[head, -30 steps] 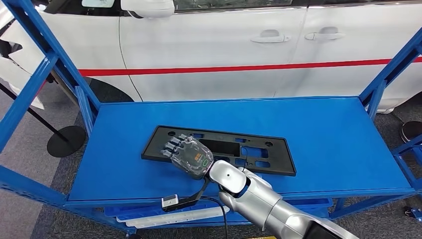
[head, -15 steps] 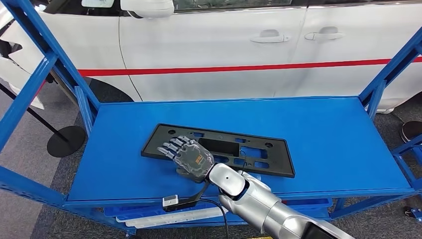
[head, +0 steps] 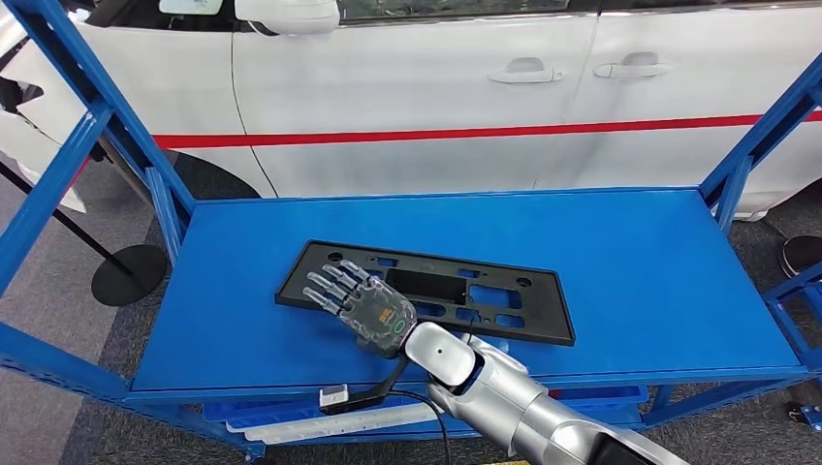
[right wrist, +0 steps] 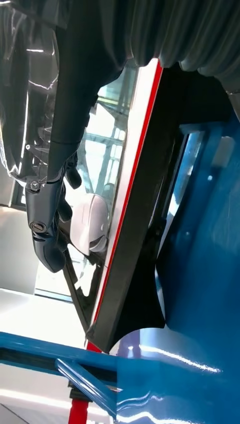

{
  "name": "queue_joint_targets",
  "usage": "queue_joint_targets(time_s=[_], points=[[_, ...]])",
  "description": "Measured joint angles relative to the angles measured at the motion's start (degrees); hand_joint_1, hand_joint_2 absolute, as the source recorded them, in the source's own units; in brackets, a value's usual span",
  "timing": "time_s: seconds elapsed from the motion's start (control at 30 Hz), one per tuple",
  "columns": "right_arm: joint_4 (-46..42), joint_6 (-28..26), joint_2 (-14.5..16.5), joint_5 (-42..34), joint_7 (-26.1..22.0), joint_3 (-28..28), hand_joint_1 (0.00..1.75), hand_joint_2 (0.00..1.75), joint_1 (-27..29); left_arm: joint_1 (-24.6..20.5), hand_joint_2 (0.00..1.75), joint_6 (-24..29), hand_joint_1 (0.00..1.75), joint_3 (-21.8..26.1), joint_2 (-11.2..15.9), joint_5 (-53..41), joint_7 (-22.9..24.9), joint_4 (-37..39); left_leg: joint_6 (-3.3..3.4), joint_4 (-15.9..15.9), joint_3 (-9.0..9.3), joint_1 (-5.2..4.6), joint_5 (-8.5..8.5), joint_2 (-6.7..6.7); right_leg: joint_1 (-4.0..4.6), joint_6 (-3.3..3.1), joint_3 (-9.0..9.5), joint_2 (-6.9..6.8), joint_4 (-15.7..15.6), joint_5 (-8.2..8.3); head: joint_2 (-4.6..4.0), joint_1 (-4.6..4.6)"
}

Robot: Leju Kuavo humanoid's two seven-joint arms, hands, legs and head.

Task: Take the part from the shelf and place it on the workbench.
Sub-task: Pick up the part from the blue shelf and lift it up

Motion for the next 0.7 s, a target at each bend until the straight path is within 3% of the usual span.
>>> queue_joint_targets(time_s=[0.27,0.53,0.57,0.67,0.7], points=[[9.72,-4.99,3.48,2.57,3.66,0.15,0.00,1.75,-3.24,-0.06,0.00,-0.14,0.00,0.00,0.00,-0.46,0.01,0.00,-0.01,0.00,0.03,0.00,0.01,0.01,0.02,0.00,0.01,0.01,0.00,0.00,0.00,0.00],[20.12,-6.48,7.64,4.89,5.47,0.15,0.00,1.75,-7.48,-0.09,0.00,-0.20,0.00,0.00,0.00,-0.51,0.00,0.00,-0.01,0.00,0.12,0.00,0.01,0.02,0.02,-0.01,0.09,0.02,0.00,0.00,0.00,0.00],[20.85,-6.68,8.08,5.28,5.69,0.15,0.20,1.75,-7.71,-0.10,0.00,-0.20,0.00,0.00,0.00,-0.51,0.00,0.00,-0.01,0.00,0.13,0.00,0.01,0.02,0.02,-0.01,0.10,0.02,0.00,0.00,0.00,0.00],[22.41,-6.62,9.02,6.07,6.38,0.15,1.51,1.75,-8.02,-0.11,0.00,-0.22,0.00,0.00,0.00,-0.48,-0.01,0.00,-0.01,0.00,0.15,0.00,0.01,0.02,0.02,0.00,0.12,0.02,0.00,0.00,0.00,0.00],[22.81,-6.34,9.21,6.28,6.55,0.15,1.75,1.75,-8.05,-0.11,0.00,-0.25,0.00,0.00,0.00,-0.44,-0.01,0.00,-0.01,0.00,0.16,0.00,0.01,0.02,0.02,0.00,0.12,0.02,0.00,0.00,0.00,0.00]])
